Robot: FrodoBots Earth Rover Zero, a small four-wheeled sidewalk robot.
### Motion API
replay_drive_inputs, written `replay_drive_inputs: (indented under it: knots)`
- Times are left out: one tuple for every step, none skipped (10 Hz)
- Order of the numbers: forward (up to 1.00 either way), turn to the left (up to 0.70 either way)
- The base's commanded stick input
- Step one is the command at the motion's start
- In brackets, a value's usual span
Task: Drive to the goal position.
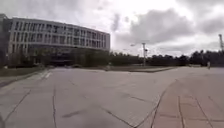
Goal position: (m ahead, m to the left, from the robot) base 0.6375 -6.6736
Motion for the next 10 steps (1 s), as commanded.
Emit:
replay_drive_inputs:
  knots:
    - [0.70, 0.03]
    - [0.70, 0.00]
    - [0.70, 0.00]
    - [0.70, 0.32]
    - [0.70, 0.17]
    - [0.70, 0.02]
    - [0.70, 0.13]
    - [0.70, 0.32]
    - [0.70, 0.35]
    - [0.70, 0.35]
